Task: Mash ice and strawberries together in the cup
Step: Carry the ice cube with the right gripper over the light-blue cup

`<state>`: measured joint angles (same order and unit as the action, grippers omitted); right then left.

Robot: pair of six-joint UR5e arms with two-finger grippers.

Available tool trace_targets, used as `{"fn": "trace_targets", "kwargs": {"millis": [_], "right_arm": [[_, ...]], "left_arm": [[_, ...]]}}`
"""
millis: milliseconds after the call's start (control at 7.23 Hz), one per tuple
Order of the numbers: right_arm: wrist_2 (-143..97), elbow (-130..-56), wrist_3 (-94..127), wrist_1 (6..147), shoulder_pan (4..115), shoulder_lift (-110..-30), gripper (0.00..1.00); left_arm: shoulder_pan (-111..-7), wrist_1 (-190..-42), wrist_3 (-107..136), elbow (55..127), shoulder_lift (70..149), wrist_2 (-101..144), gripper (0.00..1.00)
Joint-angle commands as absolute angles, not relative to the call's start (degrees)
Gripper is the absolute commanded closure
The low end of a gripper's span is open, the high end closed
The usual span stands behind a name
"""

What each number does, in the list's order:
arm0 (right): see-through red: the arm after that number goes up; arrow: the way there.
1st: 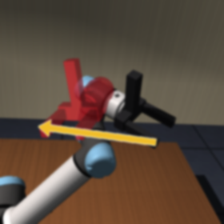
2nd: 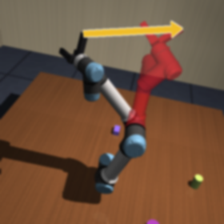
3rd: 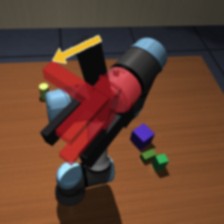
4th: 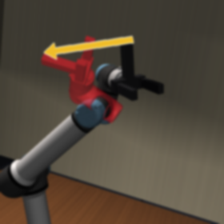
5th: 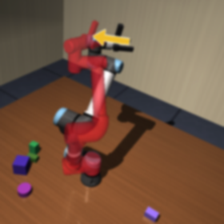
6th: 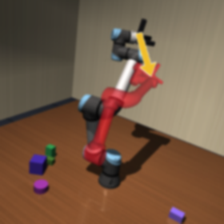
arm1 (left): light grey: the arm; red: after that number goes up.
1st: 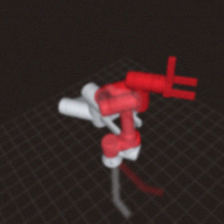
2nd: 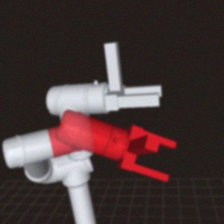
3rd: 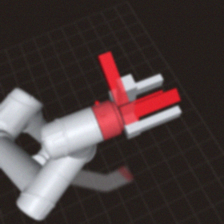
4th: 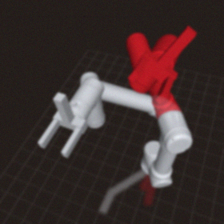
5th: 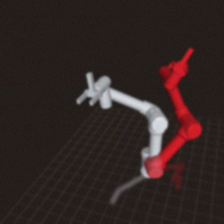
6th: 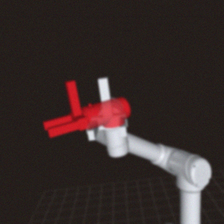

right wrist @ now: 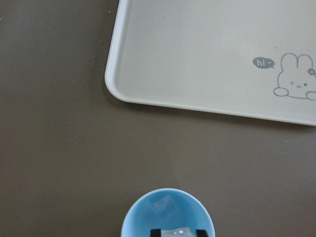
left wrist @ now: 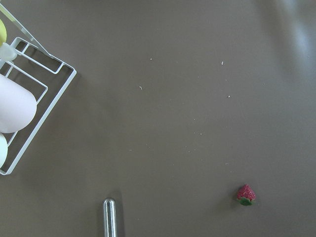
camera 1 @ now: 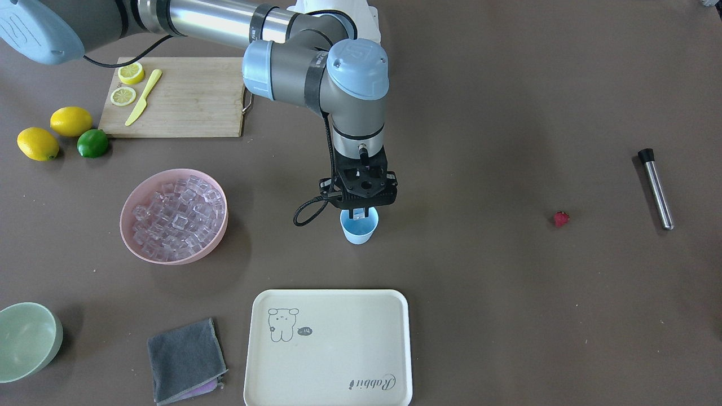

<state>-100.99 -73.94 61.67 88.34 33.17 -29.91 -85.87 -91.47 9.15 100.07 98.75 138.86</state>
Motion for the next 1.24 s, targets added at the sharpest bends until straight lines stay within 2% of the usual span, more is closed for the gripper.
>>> {"fn": "trace_targets", "kwargs": {"millis": [0,277,830,968,1106], "right_arm": [[-100.1,-73.9,61.8,88.3,32.6,-30.2,0.93],[-99.3,-73.9,62.0,86.6,32.1,-30.4,0.88],[-98.1,-73.9,65.0,84.3,31.7,-31.7,0.18],[-97.9,-74.1,65.9,84.3,32.2,-31.4,0.15],[-99.4,-75.6,63.6,84.9,34.9,-31.1,0.16]], "left_arm": [[-85.9,-91.5,9.2,100.5,98.7,138.9,0.02],[-85.9,-91.4,9.1,100.5,98.7,139.0,0.02],[-85.9,-91.4,9.1,100.4,98.6,139.0,0.02],[-85.9,-91.4,9.1,100.3,98.7,139.0,0.02],[-85.9,-91.4,9.1,100.4,98.7,138.9,0.02]]}}
